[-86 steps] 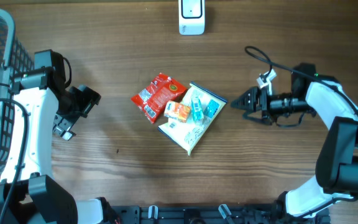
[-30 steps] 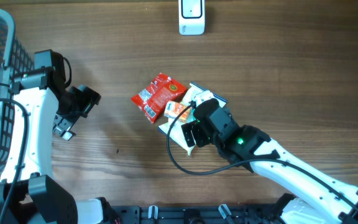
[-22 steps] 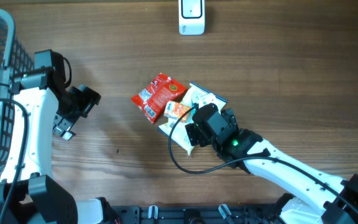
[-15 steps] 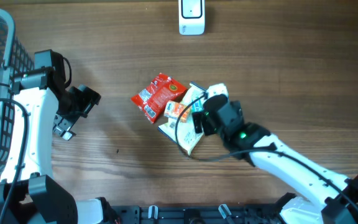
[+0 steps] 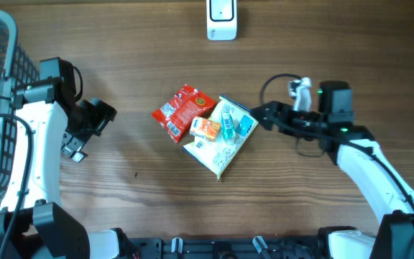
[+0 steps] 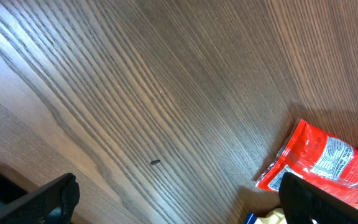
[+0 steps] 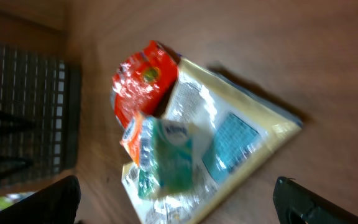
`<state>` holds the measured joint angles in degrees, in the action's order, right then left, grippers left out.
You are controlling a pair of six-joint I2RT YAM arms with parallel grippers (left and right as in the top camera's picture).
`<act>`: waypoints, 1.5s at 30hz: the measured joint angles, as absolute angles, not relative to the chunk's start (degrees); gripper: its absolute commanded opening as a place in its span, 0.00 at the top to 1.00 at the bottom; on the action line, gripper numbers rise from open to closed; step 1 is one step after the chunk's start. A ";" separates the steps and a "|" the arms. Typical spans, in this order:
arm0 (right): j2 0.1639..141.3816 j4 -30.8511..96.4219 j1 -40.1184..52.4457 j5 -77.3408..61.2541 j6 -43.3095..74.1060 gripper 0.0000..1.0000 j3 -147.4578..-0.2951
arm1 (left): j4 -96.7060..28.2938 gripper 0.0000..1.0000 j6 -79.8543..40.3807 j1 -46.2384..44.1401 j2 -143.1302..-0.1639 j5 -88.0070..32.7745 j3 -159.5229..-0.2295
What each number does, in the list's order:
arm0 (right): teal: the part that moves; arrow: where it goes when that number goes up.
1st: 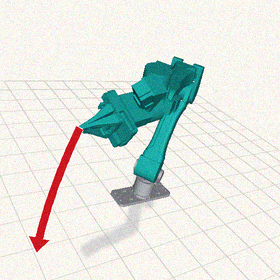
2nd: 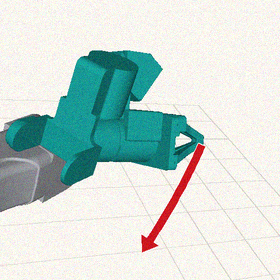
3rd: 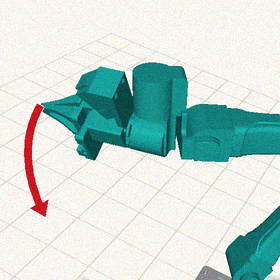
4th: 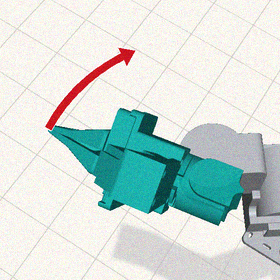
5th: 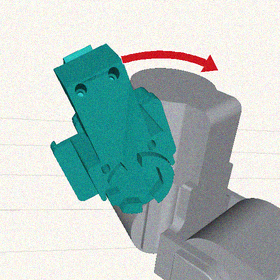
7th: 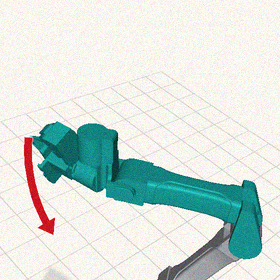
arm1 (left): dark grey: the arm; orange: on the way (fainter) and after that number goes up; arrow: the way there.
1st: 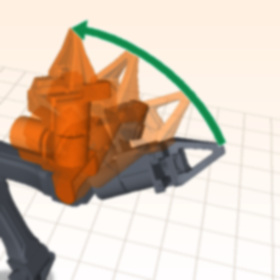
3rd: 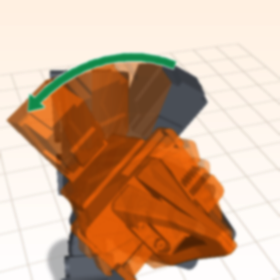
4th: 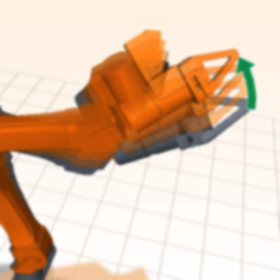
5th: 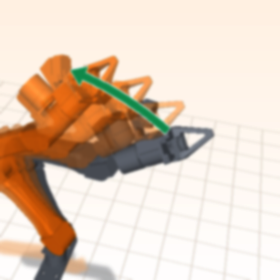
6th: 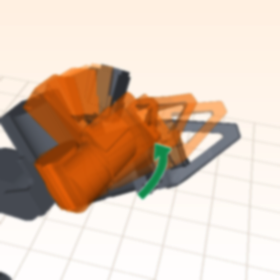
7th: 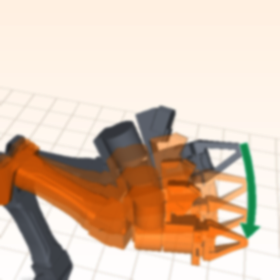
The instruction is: Scan the item barcode
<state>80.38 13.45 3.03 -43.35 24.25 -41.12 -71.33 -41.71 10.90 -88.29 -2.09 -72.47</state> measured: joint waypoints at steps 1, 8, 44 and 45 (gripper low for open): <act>80.47 16.29 2.11 -45.15 24.16 0.01 -40.99 | -71.35 0.00 -41.71 10.90 -88.29 -2.09 -72.47; 87.77 9.47 9.43 -51.83 26.94 0.21 -38.04 | -71.31 0.00 -41.71 10.90 -88.29 -2.09 -72.47; 83.40 7.73 40.95 6.85 14.90 0.35 -38.92 | -71.35 0.00 -41.71 10.90 -88.29 -2.09 -72.47; 83.40 7.18 40.95 7.20 14.96 0.37 -38.92 | -71.35 0.00 -41.71 10.90 -88.29 -2.09 -72.47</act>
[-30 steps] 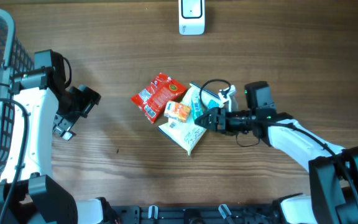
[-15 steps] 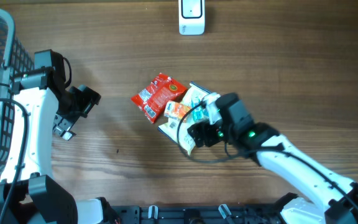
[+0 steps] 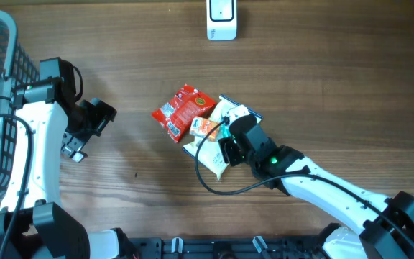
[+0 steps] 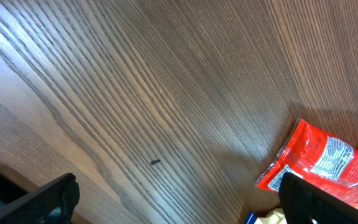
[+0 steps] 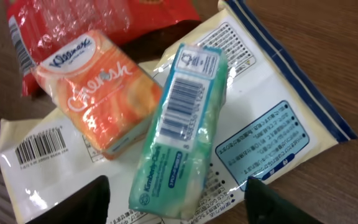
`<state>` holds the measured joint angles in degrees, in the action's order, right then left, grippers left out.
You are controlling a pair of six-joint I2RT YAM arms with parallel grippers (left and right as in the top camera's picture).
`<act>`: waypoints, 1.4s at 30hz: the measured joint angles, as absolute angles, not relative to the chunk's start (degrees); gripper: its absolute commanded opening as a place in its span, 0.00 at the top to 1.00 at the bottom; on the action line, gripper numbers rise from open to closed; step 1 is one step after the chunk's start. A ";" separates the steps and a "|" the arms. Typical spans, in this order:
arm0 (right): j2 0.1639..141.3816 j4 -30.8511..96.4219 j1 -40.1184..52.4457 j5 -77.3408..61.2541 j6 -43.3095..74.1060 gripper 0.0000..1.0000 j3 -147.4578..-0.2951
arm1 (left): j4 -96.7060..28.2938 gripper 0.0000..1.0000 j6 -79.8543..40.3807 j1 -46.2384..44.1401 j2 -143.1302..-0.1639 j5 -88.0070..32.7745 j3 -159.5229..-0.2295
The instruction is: Scan the item barcode
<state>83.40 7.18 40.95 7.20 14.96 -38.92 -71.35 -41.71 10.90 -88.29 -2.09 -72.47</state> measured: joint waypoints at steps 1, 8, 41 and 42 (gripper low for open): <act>83.40 6.74 40.95 7.62 14.87 0.39 -38.92 | -71.35 0.00 -41.71 10.90 -88.29 -2.09 -72.47; 83.40 6.35 40.95 8.01 15.31 0.45 -38.92 | -71.35 0.00 -41.71 10.90 -88.29 -2.09 -72.47; 78.76 -2.33 39.81 24.73 5.67 0.96 -39.68 | -71.33 0.00 -41.71 10.90 -88.29 -2.09 -72.47; 81.52 -3.57 39.81 25.78 2.94 0.96 -39.86 | -71.35 0.00 -41.71 10.90 -88.29 -2.09 -72.47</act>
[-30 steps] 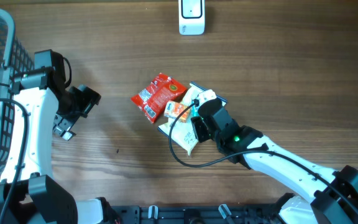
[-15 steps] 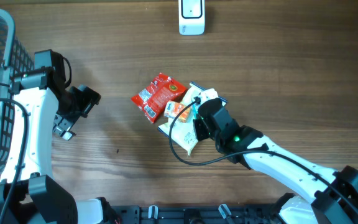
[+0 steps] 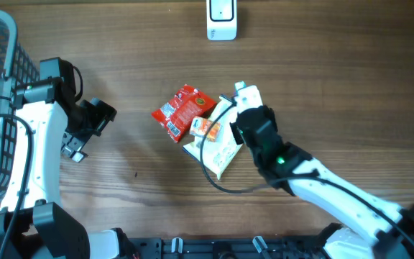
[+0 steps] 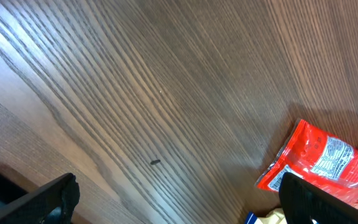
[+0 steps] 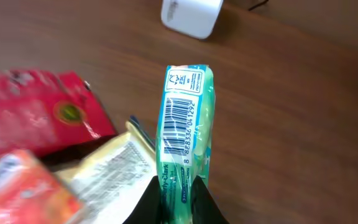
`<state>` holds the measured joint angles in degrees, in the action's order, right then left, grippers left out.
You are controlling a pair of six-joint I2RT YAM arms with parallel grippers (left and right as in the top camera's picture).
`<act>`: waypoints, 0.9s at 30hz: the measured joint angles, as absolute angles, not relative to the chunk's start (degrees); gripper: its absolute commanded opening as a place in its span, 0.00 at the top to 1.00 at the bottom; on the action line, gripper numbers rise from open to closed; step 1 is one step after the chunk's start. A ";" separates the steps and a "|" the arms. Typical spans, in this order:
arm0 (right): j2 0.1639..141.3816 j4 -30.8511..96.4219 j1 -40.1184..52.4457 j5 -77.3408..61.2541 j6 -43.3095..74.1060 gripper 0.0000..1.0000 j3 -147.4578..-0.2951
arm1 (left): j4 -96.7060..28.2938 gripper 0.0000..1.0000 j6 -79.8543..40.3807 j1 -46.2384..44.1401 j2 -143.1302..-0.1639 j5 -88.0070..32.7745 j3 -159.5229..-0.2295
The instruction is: Scan the item barcode
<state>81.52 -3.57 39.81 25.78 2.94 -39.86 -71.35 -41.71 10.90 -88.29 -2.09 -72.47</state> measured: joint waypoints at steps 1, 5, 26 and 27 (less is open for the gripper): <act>83.68 -4.40 39.88 26.61 0.75 0.95 -39.86 | -71.33 0.00 -41.71 10.90 -88.29 -2.09 -72.47; 89.17 -4.78 43.55 31.38 -3.88 0.96 -39.86 | -71.35 0.00 -41.71 10.90 -88.29 -2.09 -72.47; 71.57 -0.84 51.37 32.45 5.32 0.00 -39.90 | -71.35 0.00 -41.71 10.90 -88.29 -2.09 -72.47; 69.65 -0.10 48.95 30.11 6.63 0.00 -39.92 | -71.35 0.00 -41.71 10.90 -88.29 -2.09 -72.47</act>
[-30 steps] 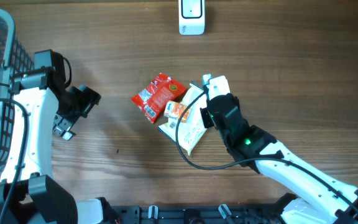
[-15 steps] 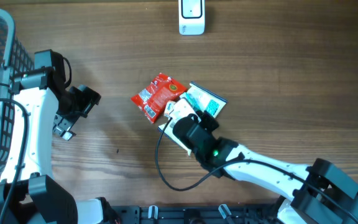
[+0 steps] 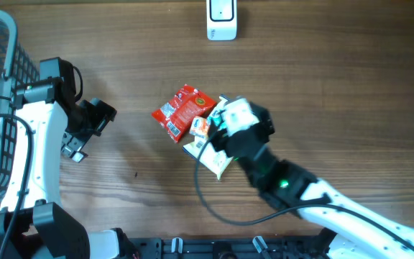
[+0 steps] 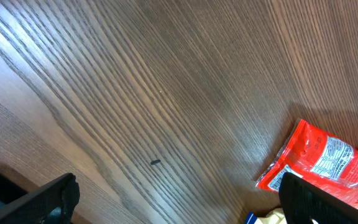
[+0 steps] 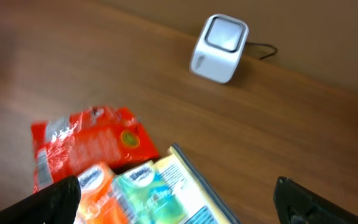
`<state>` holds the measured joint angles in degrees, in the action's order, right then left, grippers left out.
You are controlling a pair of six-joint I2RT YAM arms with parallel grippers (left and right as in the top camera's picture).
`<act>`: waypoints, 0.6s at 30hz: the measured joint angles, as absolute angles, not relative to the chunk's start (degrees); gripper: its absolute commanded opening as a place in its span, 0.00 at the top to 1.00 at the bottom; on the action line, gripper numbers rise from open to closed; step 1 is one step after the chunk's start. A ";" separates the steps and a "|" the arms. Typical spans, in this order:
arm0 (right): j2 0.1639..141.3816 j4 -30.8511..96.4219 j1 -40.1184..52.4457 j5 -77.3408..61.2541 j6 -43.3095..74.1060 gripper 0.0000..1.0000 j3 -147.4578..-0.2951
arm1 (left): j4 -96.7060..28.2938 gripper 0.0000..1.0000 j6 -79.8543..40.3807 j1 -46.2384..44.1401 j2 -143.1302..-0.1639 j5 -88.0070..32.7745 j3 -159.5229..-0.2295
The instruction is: Scan the item barcode
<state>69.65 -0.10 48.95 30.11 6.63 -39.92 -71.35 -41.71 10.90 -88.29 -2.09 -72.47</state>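
Observation:
A green tissue pack lies on a cream pouch, next to an orange tissue pack and a red snack bag. The white scanner stands at the far edge of the table. My right gripper hangs open well above the pile with nothing between its fingers. In the overhead view the right arm covers most of the pile; the red bag and the scanner show. My left gripper is open over bare wood to the left.
A grey wire basket stands at the left edge. The scanner's cable runs off to the right behind it. The wooden table shows bare wood right of the pile and between the pile and the scanner.
My right gripper was shut on the green tissue pack, held up with its barcode showing. Now it is open and higher, and the pack lies on the cream pouch. The left arm is unchanged.
My right gripper stood open to the right of the pile. Then it was open close over the green tissue pack. Then it was shut on the pack, raised off the pile. Now the pack is back on the pouch and the gripper is open above.

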 measured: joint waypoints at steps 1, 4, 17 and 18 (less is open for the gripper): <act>68.58 0.21 46.02 26.55 7.84 0.00 -39.92 | -71.35 0.00 -41.71 10.90 -88.29 -2.09 -72.47; 67.94 1.52 34.70 9.78 10.50 0.00 -40.01 | -71.33 0.00 -41.71 10.90 -88.29 -2.09 -72.47; 95.39 25.17 11.51 -43.46 7.44 0.00 -64.01 | -71.31 0.00 -41.71 10.90 -88.29 -2.09 -72.47; 97.32 25.28 11.73 -43.44 7.42 0.00 -64.01 | -71.33 0.00 -41.71 10.90 -88.29 -2.09 -72.47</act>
<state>97.32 25.28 11.73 -43.44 7.42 -64.01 -71.33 -41.71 10.90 -88.29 -2.09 -72.47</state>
